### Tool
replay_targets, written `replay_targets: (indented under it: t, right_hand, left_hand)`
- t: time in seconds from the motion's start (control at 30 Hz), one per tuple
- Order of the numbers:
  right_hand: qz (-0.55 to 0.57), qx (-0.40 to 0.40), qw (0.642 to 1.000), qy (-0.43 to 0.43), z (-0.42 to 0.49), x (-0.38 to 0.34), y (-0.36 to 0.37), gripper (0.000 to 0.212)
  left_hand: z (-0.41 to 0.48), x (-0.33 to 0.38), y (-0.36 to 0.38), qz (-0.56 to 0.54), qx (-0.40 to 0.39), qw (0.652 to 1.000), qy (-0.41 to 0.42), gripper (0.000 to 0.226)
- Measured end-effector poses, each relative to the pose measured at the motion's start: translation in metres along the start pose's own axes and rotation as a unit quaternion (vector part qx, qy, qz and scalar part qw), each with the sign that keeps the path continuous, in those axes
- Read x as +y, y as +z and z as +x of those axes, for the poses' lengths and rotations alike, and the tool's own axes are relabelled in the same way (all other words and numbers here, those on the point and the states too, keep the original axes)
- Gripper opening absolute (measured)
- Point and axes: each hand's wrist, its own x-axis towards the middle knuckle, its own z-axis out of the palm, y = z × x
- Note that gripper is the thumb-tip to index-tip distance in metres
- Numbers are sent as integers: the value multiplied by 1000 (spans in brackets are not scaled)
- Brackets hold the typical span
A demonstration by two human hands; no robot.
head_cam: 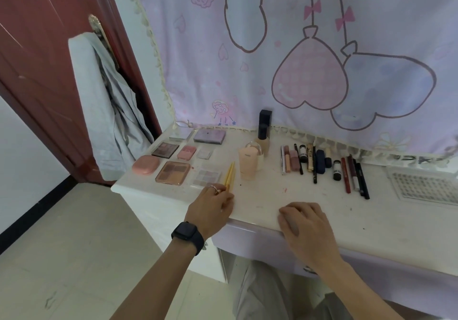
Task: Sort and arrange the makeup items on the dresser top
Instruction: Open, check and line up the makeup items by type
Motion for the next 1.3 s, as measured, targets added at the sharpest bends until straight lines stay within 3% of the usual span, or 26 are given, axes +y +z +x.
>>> replay_targets:
  t: [0.23, 0.87, 1.07, 1.3]
  right_hand:
    - [-18, 7, 1000, 8, -15, 2, -3, 37]
    - [15, -58, 997, 38, -12, 0, -20, 32]
    - [114, -120, 985, 54, -19, 16, -34, 26]
    - [92, -49, 984, 144, -71, 78, -97, 22]
  left_hand:
    - [2, 2, 2, 25, 4, 1000, -6, 29]
    - [-1, 25, -2, 81, -8, 997, -14, 30]
    - [-16, 66, 3, 43, 36, 998, 29, 29]
    - [-25, 141, 53, -44, 10, 991, 124, 30]
